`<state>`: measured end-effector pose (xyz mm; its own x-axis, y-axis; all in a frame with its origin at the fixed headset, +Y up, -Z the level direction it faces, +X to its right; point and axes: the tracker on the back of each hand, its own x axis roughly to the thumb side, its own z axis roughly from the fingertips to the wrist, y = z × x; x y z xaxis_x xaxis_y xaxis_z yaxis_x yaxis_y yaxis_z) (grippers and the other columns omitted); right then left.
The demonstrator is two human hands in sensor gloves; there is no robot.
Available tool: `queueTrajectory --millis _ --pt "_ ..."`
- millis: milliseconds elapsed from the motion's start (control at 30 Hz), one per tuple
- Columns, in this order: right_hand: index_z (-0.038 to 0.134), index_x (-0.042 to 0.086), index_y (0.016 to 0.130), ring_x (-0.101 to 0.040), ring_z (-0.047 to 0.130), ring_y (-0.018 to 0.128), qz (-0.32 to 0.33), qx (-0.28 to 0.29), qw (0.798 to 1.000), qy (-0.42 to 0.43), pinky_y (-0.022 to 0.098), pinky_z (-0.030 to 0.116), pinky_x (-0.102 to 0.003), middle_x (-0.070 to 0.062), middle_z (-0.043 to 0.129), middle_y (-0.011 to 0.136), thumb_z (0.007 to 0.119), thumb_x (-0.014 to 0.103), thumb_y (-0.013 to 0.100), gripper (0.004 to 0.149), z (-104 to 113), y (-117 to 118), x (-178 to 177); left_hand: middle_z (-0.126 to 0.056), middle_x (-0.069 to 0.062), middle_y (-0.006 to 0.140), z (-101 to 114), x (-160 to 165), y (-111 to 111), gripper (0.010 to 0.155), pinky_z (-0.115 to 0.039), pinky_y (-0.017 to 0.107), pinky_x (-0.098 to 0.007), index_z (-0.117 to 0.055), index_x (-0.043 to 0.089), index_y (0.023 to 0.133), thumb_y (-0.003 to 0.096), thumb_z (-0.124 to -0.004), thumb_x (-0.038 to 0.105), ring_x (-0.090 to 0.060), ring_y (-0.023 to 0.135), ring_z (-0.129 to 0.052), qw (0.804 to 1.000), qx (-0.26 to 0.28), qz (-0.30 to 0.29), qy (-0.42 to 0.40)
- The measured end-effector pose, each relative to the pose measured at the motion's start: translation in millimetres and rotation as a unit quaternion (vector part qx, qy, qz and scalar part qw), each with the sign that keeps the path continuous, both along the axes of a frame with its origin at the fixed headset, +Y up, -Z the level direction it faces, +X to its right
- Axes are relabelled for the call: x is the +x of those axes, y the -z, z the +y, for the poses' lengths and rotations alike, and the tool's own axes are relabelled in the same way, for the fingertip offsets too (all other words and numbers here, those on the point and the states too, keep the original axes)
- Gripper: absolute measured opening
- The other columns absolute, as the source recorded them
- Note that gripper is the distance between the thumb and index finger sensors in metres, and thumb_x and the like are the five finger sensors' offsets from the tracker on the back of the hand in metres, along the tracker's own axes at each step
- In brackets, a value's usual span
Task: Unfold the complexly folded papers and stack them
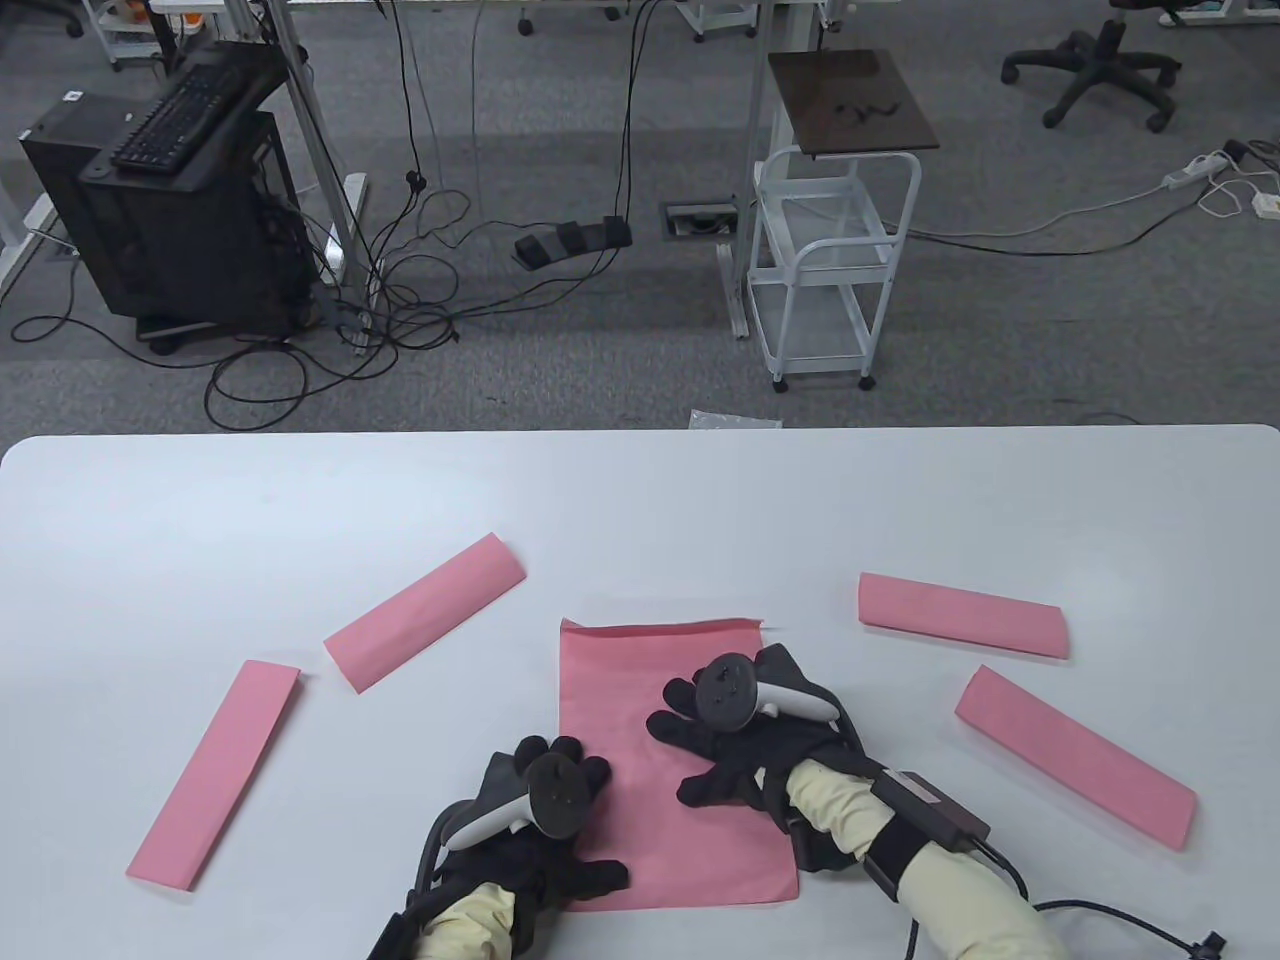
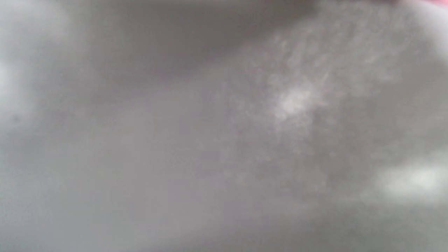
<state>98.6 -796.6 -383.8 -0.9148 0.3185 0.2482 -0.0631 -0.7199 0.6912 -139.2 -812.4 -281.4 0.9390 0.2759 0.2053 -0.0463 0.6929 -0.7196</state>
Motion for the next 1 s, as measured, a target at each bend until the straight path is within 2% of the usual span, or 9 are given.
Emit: queueTrajectory --millis 100,267,433,533,567,633,800,900,1000 --pt "0.030 0.060 0.097 0.001 -0.004 0.103 -0.049 -0.004 0.999 0.000 0.067 -0.015 -0.044 0.034 0.009 0.110 0.068 0.055 0.048 0.063 0 26 7 0.036 0.012 0.097 0 0 0 0.100 0.021 0.060 -0.051 0.019 0.041 0.096 0.0412 -0.057 0.076 -0.025 0.090 0.036 1.000 0.000 0.000 0.000" --pt "0.037 0.057 0.097 0.005 -0.001 0.103 -0.147 -0.003 0.989 0.024 0.068 -0.014 -0.043 0.036 0.011 0.110 0.068 0.053 0.048 0.059 -1 56 22 0.036 0.012 0.098 0 0 0 0.100 0.021 0.060 -0.051 0.019 0.041 0.096 0.0413 -0.057 0.076 -0.025 0.090 0.037 1.000 0.000 0.000 -0.001" --pt "0.038 0.056 0.098 0.006 -0.002 0.102 -0.174 -0.013 0.984 0.036 0.068 -0.014 -0.043 0.035 0.013 0.110 0.068 0.051 0.049 0.058 -2 63 25 0.037 0.012 0.097 0 0 0 0.100 0.021 0.060 -0.051 0.019 0.041 0.096 0.0413 -0.057 0.076 -0.025 0.090 0.037 1.000 0.000 0.000 0.000" --pt "0.038 0.053 0.099 0.002 -0.001 0.104 -0.171 0.001 0.985 0.032 0.069 -0.013 -0.044 0.034 0.011 0.112 0.068 0.050 0.050 0.058 1 61 22 0.037 0.012 0.097 0 0 0 0.100 0.021 0.060 -0.051 0.019 0.041 0.096 0.0412 -0.056 0.076 -0.025 0.090 0.037 1.000 0.000 0.000 0.000" --pt "0.039 0.051 0.100 -0.001 0.001 0.105 -0.169 0.008 0.985 0.038 0.069 -0.012 -0.045 0.029 0.012 0.113 0.067 0.050 0.050 0.058 3 59 20 0.037 0.012 0.097 0 0 0 0.100 0.021 0.060 -0.051 0.019 0.041 0.096 0.0412 -0.056 0.076 -0.025 0.090 0.037 1.000 0.000 0.000 0.001" --pt "0.035 0.045 0.105 -0.004 -0.003 0.104 -0.152 0.032 0.987 0.043 0.068 -0.013 -0.046 0.020 0.014 0.116 0.066 0.051 0.050 0.063 8 49 17 0.037 0.012 0.097 0 0 0 0.100 0.021 0.060 -0.051 0.019 0.041 0.096 0.0411 -0.056 0.076 -0.024 0.090 0.037 1.000 -0.001 0.000 0.001" --pt "0.022 0.049 0.105 -0.002 -0.017 0.099 -0.062 0.078 0.993 0.061 0.066 -0.016 -0.045 0.024 -0.005 0.112 0.064 0.054 0.050 0.069 25 4 19 0.037 0.012 0.097 0 0 0 0.100 0.021 0.060 -0.051 0.019 0.041 0.096 0.0414 -0.056 0.076 -0.025 0.090 0.037 1.000 -0.001 0.000 0.000" --pt "0.020 0.049 0.105 -0.003 -0.018 0.098 -0.029 0.069 0.995 0.069 0.065 -0.016 -0.046 0.023 -0.007 0.111 0.064 0.055 0.050 0.070 28 -31 28 0.037 0.012 0.097 0 0 0 0.100 0.021 0.060 -0.051 0.019 0.041 0.096 0.0414 -0.057 0.076 -0.025 0.090 0.037 1.000 -0.001 0.000 0.000" --pt "0.017 0.048 0.105 -0.005 -0.018 0.099 0.002 0.033 0.997 0.068 0.065 -0.016 -0.046 0.022 -0.008 0.112 0.064 0.057 0.049 0.074 20 -67 38 0.037 0.012 0.097 0 0 0 0.100 0.021 0.060 -0.051 0.019 0.041 0.096 0.0413 -0.057 0.076 -0.025 0.090 0.037 1.000 0.000 0.000 0.001"
